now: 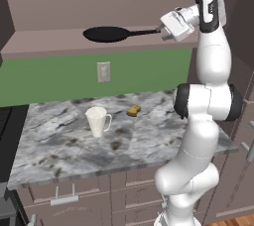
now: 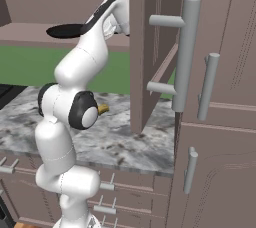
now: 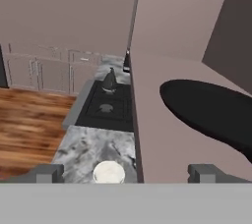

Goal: Pick the pan from the cabinet and place it on the stove. Then turn on the stove burner for the pan.

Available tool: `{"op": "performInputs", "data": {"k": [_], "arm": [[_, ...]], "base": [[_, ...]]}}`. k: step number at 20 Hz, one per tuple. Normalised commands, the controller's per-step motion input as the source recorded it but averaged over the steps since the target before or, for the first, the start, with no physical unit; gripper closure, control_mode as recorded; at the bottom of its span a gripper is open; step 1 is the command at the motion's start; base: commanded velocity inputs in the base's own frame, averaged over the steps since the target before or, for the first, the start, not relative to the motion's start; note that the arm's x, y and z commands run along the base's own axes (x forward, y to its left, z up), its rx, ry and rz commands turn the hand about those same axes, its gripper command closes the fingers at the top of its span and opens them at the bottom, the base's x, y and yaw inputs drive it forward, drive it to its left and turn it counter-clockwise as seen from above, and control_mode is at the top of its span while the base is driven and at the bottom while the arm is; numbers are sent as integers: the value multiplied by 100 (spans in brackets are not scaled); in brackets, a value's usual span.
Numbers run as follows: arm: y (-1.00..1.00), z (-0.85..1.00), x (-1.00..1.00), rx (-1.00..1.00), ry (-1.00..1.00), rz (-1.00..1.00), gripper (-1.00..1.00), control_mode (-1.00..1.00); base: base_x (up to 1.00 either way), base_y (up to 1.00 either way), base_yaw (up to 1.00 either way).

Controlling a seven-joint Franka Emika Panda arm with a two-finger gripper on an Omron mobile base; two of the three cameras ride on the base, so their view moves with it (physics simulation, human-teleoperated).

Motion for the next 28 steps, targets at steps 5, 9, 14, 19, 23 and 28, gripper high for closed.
{"op": "performInputs", "data": {"k": [5,9,14,19,23,28], "arm": [[0,-3,19,-2,-3,-9,-100,-100],[0,-11,22,-4,0,-9,-100,-100],[0,-13,28,-4,0,-8,-100,-100],[0,-7,31,-2,0,-6,-100,-100],[0,-1,32,-2,0,-3,-100,-100],[0,0,33,-1,0,-1,-100,-100]], "base": [[0,0,0],[0,0,0],[0,0,0],[0,0,0],[0,0,0],[0,0,0]]}}
